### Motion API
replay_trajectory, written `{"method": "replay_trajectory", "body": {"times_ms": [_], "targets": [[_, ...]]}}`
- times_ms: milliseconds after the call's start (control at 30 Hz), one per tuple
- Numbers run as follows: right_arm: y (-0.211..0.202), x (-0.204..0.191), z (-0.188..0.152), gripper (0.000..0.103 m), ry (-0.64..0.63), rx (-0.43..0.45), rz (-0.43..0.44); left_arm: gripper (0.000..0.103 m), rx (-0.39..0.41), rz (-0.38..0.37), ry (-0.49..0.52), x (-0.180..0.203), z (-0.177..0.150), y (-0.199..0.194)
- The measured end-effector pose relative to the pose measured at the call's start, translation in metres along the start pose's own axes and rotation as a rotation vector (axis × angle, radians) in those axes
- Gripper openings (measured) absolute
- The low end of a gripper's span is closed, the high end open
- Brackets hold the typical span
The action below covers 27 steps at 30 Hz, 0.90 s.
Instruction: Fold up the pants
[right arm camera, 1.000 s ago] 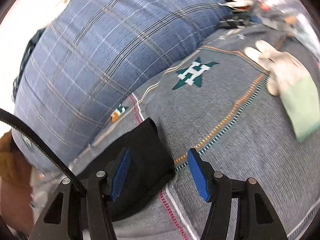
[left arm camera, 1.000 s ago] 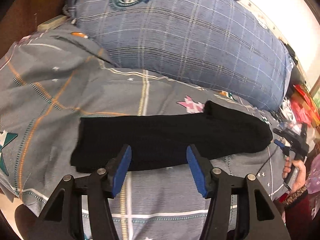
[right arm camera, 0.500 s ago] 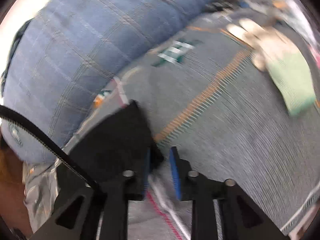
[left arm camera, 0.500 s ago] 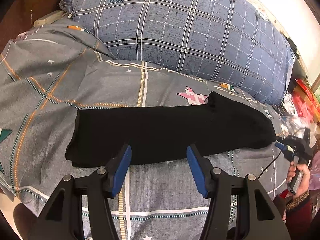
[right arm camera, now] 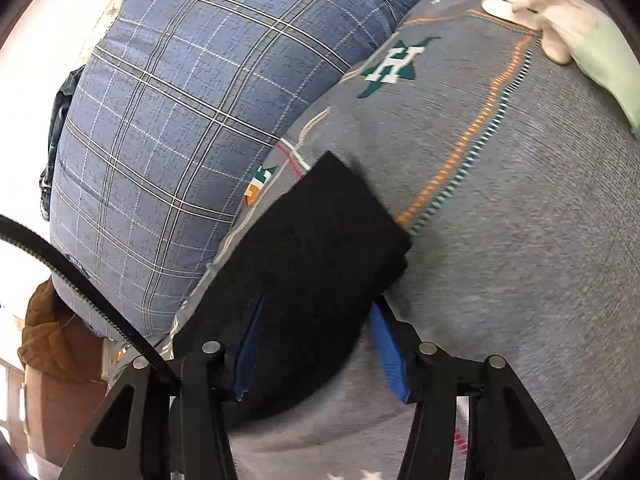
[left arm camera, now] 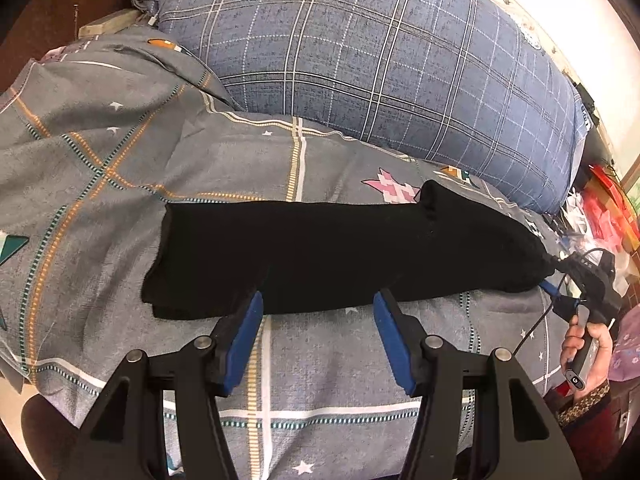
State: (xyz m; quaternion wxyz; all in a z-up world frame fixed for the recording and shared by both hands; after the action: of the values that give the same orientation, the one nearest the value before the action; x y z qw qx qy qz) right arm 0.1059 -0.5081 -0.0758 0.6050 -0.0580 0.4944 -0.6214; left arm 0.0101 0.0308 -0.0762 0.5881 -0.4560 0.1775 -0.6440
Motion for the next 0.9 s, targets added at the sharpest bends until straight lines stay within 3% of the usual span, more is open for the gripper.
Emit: {"method": "replay_trajectory", "body": {"times_ms": [67, 167, 200, 233, 267, 333, 467, 600, 700, 800, 867, 900], "targets": [[0.009, -0.001, -0.003, 0.058, 0.029, -0.028, -0.017, 0.057, -0.002, -0.003, -0.008, -0.004, 0.000, -0.001], [0.012, 0.001, -0.004, 0.053, 0.069, 0.009, -0.015, 0.057, -0.014, -0.007, -0.036, -0.012, 0.000, 0.001], [0.014, 0.002, -0.002, 0.045, 0.087, 0.011, -0.014, 0.057, -0.018, -0.012, -0.051, -0.014, 0.000, 0.001], [0.016, 0.005, 0.000, 0.017, 0.109, 0.005, -0.012, 0.057, -0.020, -0.020, -0.062, -0.016, -0.001, -0.001], [0.018, 0.011, 0.001, 0.013, 0.153, -0.003, 0.030, 0.057, -0.020, -0.023, -0.068, -0.017, -0.001, -0.002], [0.011, 0.009, 0.003, 0.013, 0.174, 0.015, 0.074, 0.057, -0.010, -0.016, -0.068, -0.019, 0.000, -0.006], [-0.023, -0.017, 0.004, 0.013, 0.078, 0.067, 0.099, 0.057, 0.010, 0.002, -0.064, -0.026, 0.007, -0.010], [-0.059, -0.021, 0.003, 0.013, 0.035, 0.117, 0.089, 0.057, 0.022, 0.004, -0.097, -0.038, 0.012, -0.007], [-0.061, 0.001, -0.005, 0.018, 0.034, 0.085, 0.010, 0.057, 0.013, 0.001, -0.135, -0.051, 0.012, -0.001], [-0.055, 0.033, -0.025, 0.041, 0.080, 0.013, -0.116, 0.057, 0.001, 0.015, -0.166, -0.066, 0.010, 0.003], [-0.065, 0.051, -0.039, 0.057, 0.100, 0.021, -0.157, 0.057, -0.002, 0.034, -0.185, -0.076, 0.007, 0.005], [-0.073, 0.055, -0.042, 0.057, 0.101, 0.036, -0.176, 0.057, -0.004, 0.043, -0.200, -0.083, 0.007, 0.007]]}}
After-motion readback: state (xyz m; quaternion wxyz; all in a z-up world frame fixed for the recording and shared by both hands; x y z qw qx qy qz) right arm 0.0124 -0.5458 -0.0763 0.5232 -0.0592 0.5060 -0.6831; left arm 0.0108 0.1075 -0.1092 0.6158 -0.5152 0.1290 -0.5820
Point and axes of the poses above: each gripper's, at about its wrist camera, not at the fingertips, and y roughly the way its jaws point, x to its right, z to its top, the point moved 2 cm from there along y, roughly the way its jaws point, and after that the axes turned 10 degrees about -y, right-handed, at the moved point
